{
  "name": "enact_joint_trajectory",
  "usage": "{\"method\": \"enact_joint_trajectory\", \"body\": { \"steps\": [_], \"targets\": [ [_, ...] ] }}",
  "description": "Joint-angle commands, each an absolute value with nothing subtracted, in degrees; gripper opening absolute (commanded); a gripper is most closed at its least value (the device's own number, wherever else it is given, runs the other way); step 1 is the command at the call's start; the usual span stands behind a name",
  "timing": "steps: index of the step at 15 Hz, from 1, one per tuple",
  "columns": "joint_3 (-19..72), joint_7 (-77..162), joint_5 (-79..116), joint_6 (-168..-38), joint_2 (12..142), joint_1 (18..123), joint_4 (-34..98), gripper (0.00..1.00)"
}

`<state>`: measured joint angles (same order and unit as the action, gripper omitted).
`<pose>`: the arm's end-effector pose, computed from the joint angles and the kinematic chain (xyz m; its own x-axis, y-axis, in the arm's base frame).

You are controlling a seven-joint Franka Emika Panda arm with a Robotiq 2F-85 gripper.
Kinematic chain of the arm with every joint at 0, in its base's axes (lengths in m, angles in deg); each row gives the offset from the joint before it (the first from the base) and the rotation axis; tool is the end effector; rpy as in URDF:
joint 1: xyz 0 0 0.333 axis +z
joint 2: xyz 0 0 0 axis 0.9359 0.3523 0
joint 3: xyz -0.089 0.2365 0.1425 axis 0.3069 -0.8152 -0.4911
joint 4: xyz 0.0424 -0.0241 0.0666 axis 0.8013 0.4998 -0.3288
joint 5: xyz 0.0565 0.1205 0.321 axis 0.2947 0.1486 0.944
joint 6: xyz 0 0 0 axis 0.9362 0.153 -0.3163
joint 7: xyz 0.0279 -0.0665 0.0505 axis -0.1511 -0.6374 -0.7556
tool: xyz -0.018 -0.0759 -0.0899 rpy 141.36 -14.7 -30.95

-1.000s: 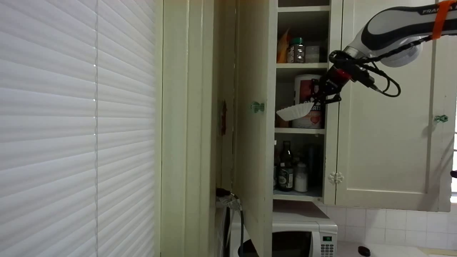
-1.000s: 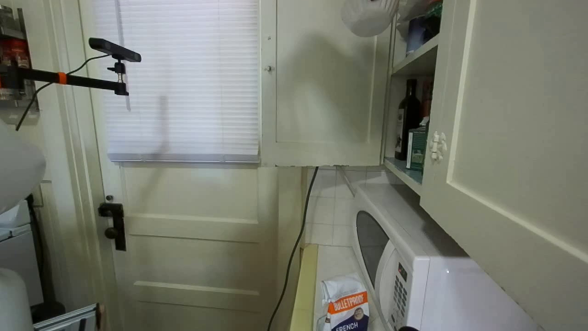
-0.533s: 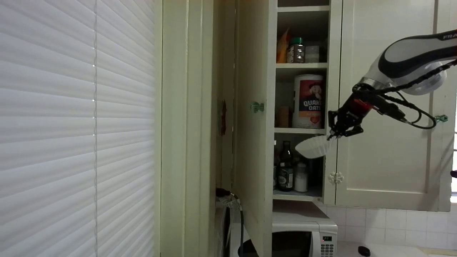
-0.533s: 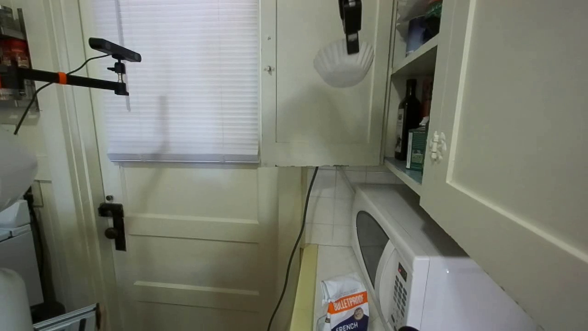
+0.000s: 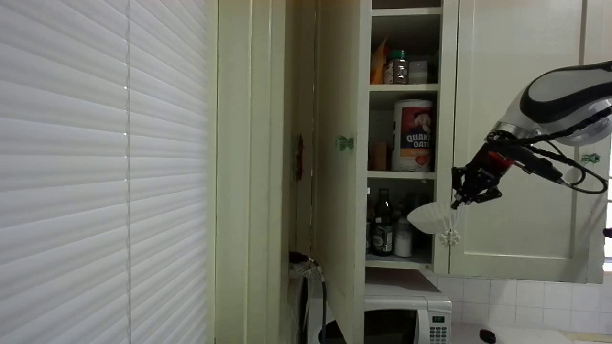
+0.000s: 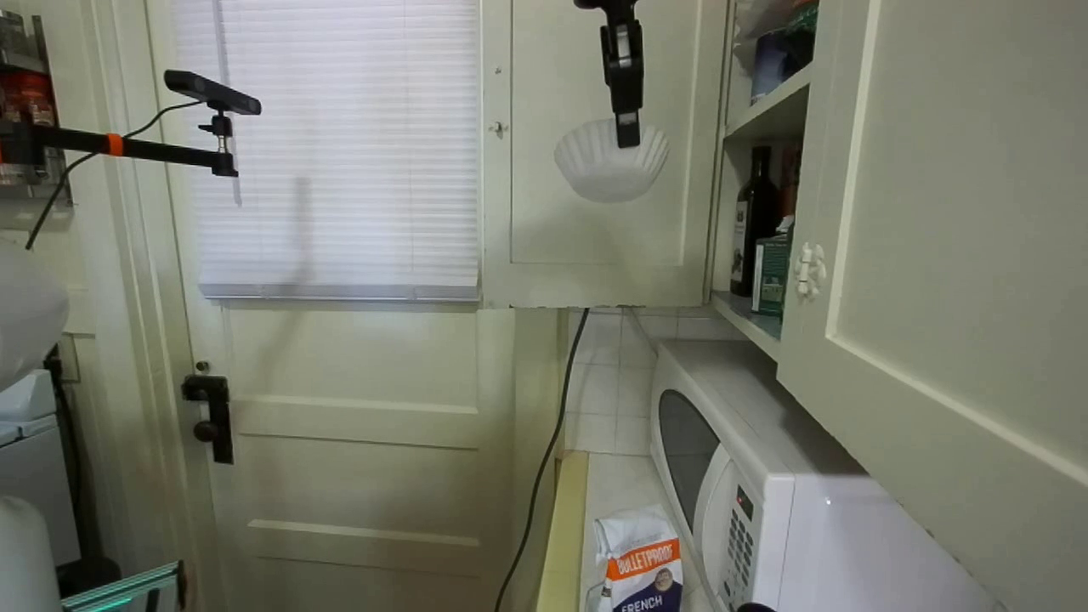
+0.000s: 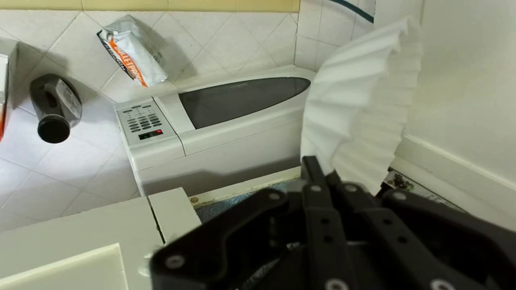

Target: Remove the cupcake liners from the top cabinet

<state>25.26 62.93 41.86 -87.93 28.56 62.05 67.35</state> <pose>0.3858 -0.0540 0.6018 0.7079 -0.6836 0.1777 -0.5377 -0.6847 -0.4920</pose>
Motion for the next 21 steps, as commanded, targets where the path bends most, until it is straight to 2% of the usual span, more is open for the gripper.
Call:
{"method": "enact_joint_trajectory", "body": {
  "steps": [1, 15, 21],
  "targets": [
    [25.0, 62.7, 42.1, -88.4, 29.0, 61.9, 68.4, 0.00],
    [23.8, 59.3, 44.1, -107.1, 33.8, 65.4, 86.0, 0.00],
    [23.5, 60.4, 42.5, -105.5, 34.9, 65.3, 86.0, 0.01]
  ]
}}
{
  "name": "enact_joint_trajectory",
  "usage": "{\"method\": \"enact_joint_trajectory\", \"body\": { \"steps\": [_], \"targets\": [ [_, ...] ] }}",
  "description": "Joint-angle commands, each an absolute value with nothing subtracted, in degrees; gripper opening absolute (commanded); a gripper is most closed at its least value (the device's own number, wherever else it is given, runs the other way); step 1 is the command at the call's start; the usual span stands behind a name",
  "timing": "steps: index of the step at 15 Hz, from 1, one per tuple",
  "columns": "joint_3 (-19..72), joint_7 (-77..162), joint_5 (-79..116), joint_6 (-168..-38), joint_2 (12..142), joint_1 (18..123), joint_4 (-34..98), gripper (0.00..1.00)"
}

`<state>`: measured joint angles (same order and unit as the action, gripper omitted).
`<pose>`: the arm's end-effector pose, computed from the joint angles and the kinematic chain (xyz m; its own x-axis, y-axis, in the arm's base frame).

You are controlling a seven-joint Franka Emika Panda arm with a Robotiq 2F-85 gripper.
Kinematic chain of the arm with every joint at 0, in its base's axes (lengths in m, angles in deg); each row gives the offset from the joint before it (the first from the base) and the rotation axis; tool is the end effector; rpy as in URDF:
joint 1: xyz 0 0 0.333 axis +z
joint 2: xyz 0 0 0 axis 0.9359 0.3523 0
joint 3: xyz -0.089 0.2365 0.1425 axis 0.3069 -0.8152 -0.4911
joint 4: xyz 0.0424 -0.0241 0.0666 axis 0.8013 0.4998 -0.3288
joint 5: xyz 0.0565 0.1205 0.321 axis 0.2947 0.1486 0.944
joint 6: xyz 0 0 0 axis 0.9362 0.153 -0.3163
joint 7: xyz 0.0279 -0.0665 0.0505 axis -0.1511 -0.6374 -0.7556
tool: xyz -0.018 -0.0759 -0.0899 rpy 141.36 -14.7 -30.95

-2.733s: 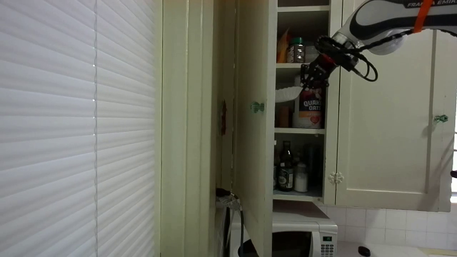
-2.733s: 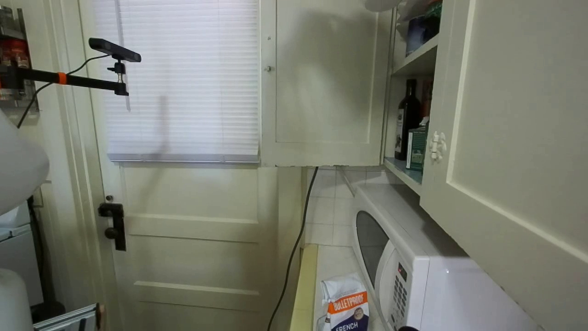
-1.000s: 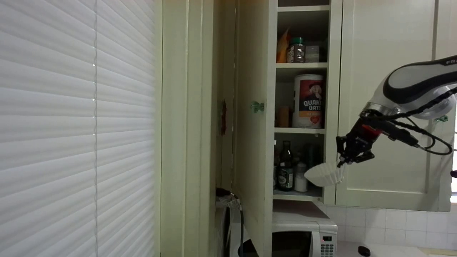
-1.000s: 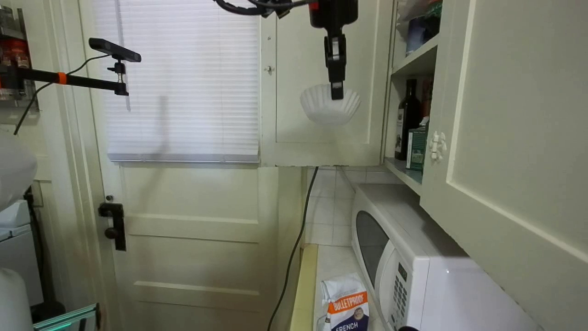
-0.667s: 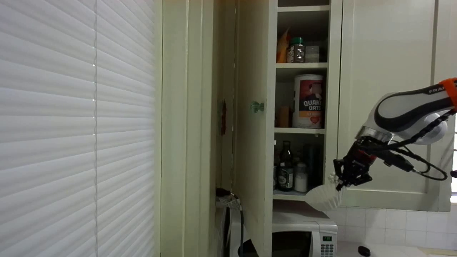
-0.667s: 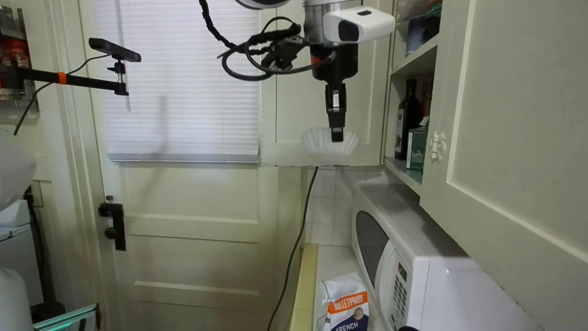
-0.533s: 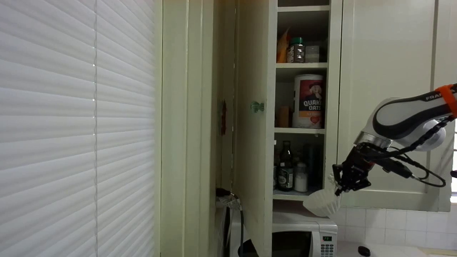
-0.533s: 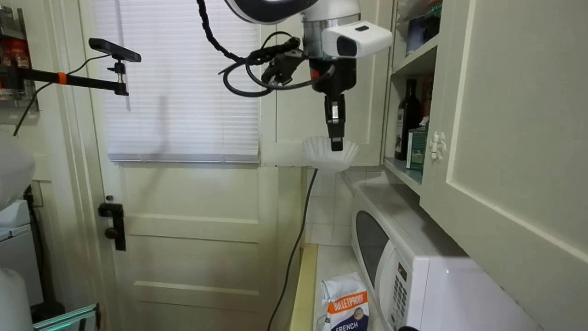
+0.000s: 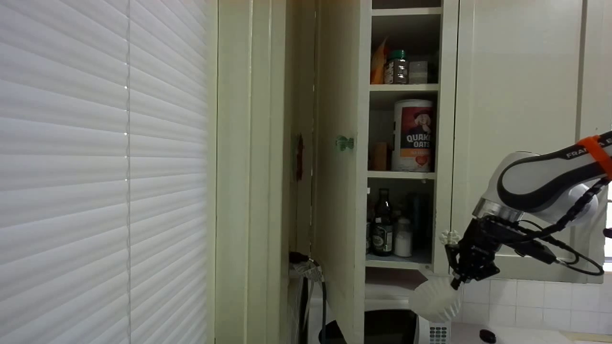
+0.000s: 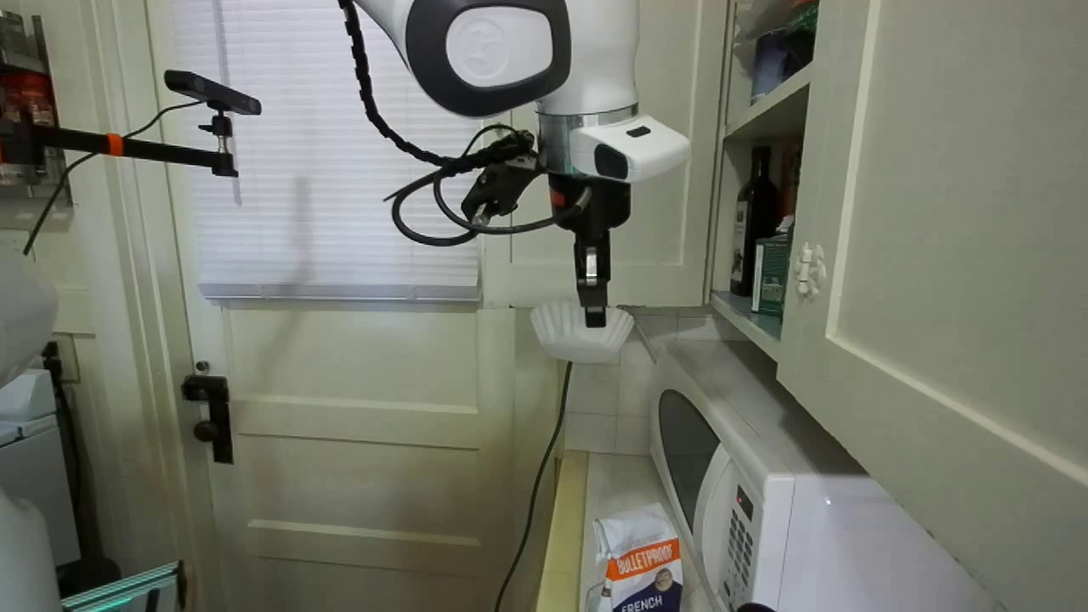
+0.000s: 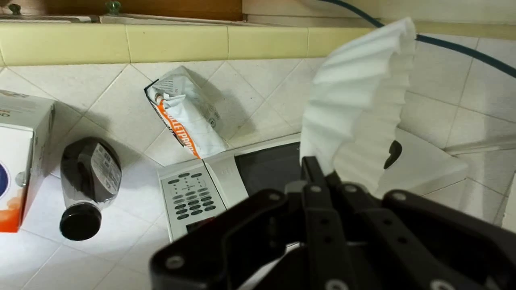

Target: Remove the cupcake liners from the top cabinet

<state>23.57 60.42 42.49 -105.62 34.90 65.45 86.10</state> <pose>0.3982 -0.0313 0.4398 0.7400 -0.6652 0.0996 -0.5883 -0.7118 -0.3836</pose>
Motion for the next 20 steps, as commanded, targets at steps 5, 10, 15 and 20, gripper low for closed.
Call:
{"method": "enact_joint_trajectory", "body": {
  "steps": [5, 10, 15, 20],
  "targets": [
    [23.5, 60.4, 42.5, -105.5, 34.9, 65.3, 85.7, 0.01],
    [22.5, 62.6, 42.2, -107.0, 38.6, 64.9, 84.6, 0.00],
    [23.2, 65.2, 42.8, -107.6, 49.4, 64.9, 82.5, 0.00],
    [23.6, 64.4, 45.3, -106.9, 59.8, 66.2, 79.3, 0.00]
  ]
}}
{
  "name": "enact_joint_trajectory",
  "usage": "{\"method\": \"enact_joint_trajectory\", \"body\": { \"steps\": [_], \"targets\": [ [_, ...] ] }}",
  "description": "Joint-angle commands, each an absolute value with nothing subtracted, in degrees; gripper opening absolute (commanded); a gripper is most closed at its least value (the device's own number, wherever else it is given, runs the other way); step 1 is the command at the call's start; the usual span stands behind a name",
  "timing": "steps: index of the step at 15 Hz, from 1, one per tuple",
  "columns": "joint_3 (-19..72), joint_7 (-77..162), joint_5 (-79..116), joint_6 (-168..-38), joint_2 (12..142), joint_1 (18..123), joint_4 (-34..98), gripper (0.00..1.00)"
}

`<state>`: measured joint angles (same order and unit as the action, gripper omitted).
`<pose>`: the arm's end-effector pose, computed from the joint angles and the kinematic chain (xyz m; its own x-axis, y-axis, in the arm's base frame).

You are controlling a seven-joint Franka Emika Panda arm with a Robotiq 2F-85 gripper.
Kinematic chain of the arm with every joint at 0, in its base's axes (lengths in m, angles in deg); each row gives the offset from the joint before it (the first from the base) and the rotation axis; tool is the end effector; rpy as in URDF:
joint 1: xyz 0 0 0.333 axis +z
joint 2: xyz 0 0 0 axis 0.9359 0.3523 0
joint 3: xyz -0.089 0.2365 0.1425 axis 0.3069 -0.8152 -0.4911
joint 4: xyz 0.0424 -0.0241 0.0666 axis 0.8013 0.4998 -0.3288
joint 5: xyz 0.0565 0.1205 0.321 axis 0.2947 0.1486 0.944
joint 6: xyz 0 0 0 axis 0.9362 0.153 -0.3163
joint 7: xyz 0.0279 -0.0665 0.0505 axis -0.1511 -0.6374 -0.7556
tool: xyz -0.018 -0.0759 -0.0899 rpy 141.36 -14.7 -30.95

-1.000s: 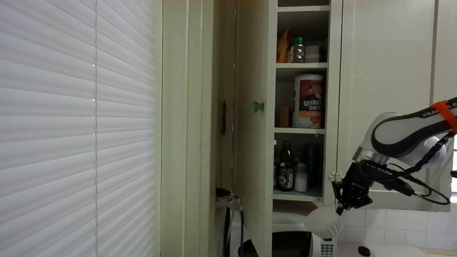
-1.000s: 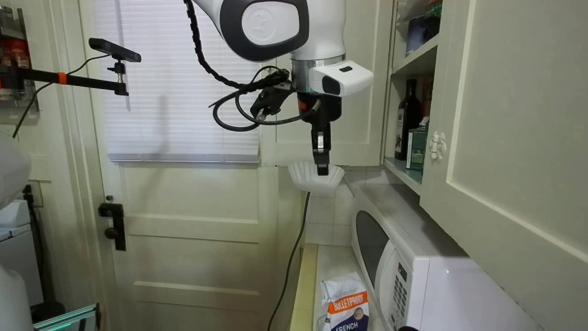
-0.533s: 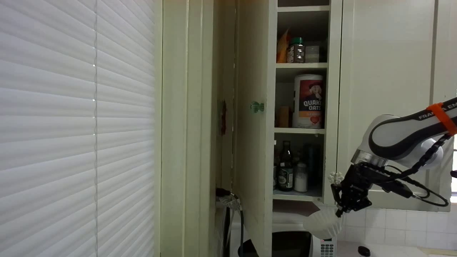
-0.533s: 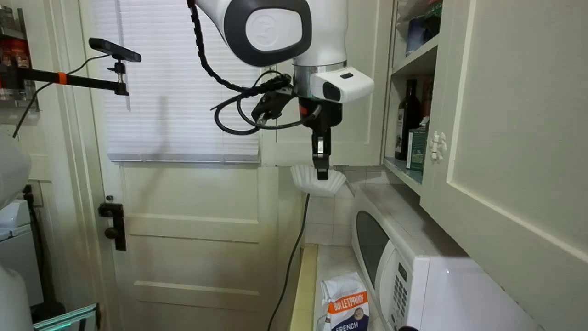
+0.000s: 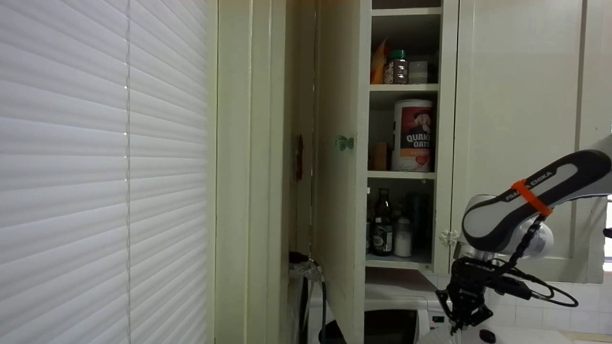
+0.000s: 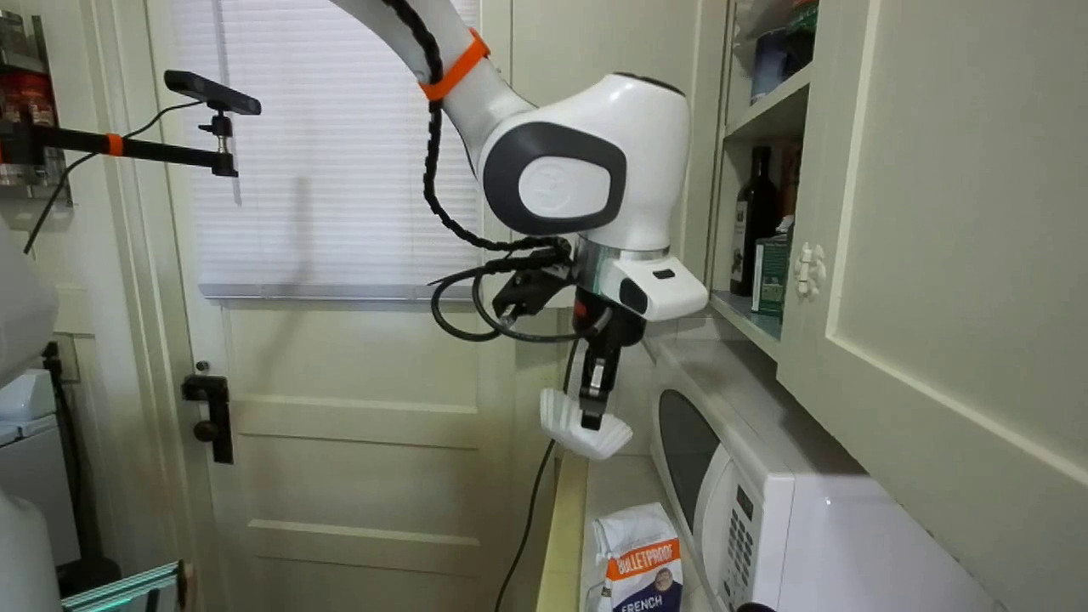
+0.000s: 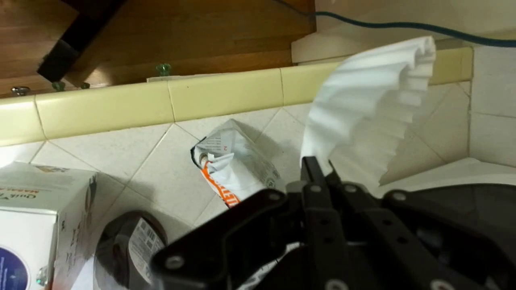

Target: Remove the cupcake liners from the top cabinet

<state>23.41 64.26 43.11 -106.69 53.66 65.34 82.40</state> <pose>0.4334 -0.0348 0.3315 0.6859 -0.7193 -0.1101 -0.7211 -0.6518 -0.2349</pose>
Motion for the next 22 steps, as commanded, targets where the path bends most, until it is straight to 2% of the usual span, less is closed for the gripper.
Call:
{"method": "enact_joint_trajectory", "body": {
  "steps": [1, 7, 17, 22],
  "targets": [
    [23.3, 65.1, 44.6, -107.5, 61.7, 66.3, 78.7, 0.00],
    [23.5, 69.9, 41.7, -109.5, 72.0, 68.0, 74.1, 0.00],
    [23.6, 77.1, 42.9, -135.8, 85.9, 74.1, 69.7, 0.00],
    [23.3, 76.4, 43.5, -141.7, 91.2, 75.6, 67.4, 0.00]
  ]
}}
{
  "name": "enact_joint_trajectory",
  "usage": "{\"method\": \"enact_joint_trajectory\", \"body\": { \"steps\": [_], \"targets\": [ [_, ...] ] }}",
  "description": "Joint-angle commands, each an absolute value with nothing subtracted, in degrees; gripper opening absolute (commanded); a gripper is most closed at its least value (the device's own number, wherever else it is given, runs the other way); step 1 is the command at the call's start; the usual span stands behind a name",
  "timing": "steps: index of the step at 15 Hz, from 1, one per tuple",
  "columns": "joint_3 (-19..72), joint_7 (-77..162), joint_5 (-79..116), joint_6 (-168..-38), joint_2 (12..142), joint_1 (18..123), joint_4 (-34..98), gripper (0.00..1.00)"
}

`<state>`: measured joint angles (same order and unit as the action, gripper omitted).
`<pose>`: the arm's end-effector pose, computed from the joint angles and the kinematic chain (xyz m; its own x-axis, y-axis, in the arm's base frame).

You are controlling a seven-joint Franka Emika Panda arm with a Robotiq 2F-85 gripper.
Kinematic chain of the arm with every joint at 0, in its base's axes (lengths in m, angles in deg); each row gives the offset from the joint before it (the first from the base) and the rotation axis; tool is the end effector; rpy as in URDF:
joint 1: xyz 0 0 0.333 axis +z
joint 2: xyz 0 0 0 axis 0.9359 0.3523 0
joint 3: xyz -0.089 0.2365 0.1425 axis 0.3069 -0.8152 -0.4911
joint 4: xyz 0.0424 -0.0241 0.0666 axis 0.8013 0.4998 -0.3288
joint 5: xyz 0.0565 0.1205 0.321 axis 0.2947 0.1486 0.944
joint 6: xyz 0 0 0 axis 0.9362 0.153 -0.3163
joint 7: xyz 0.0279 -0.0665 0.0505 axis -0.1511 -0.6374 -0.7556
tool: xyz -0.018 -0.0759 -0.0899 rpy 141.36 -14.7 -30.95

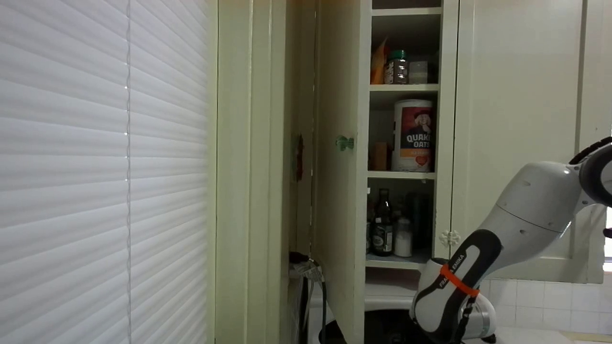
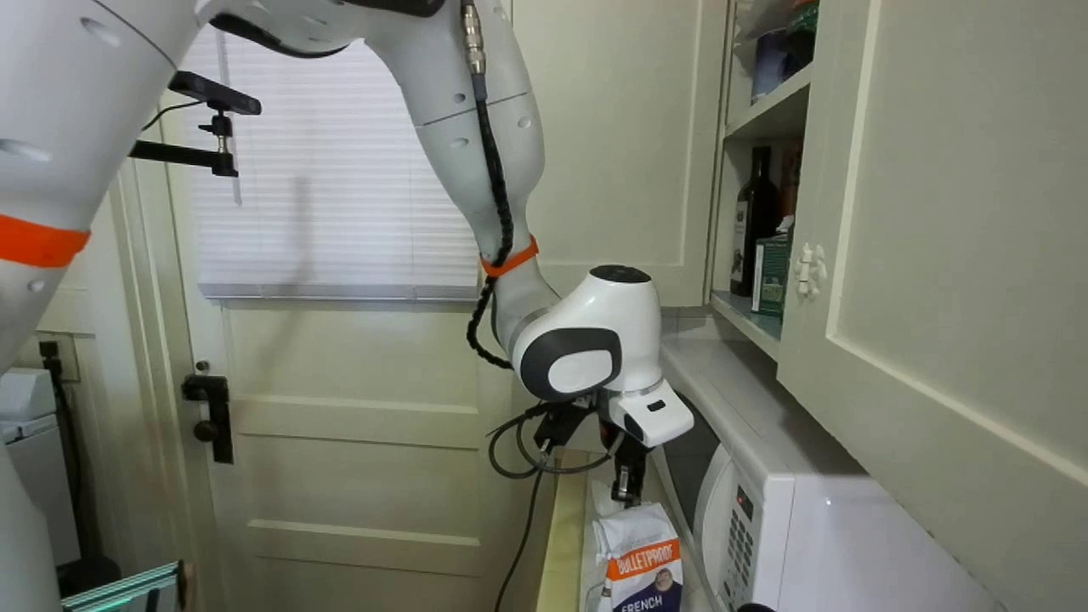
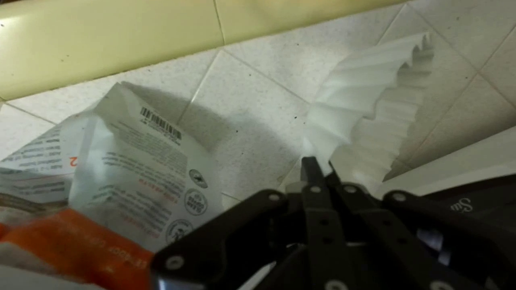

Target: Remove the cupcake liners from the top cabinet

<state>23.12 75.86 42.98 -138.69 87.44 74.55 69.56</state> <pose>0.5230 0.0140 0.1798 0.5790 -0.8113 0.0808 -0.7798 -0.5800 -0.2356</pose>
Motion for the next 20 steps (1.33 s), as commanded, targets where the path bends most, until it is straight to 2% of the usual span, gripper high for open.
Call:
{"method": "enact_joint_trajectory", "body": {
  "steps": [1, 3, 5, 15, 18, 20],
  "targets": [
    [23.2, 76.5, 43.7, -141.9, 92.1, 75.8, 66.7, 0.00],
    [23.3, 76.6, 43.9, -142.1, 93.3, 76.1, 66.0, 0.00],
    [23.5, 76.4, 43.8, -141.9, 94.3, 76.3, 65.1, 0.26],
    [26.8, 75.8, 41.7, -132.2, 88.2, 77.8, 68.5, 0.99],
    [25.8, 75.6, 42.0, -127.5, 85.0, 76.8, 68.9, 1.00],
    [29.7, 80.7, 38.7, -121.4, 81.9, 79.4, 69.7, 1.00]
  ]
}}
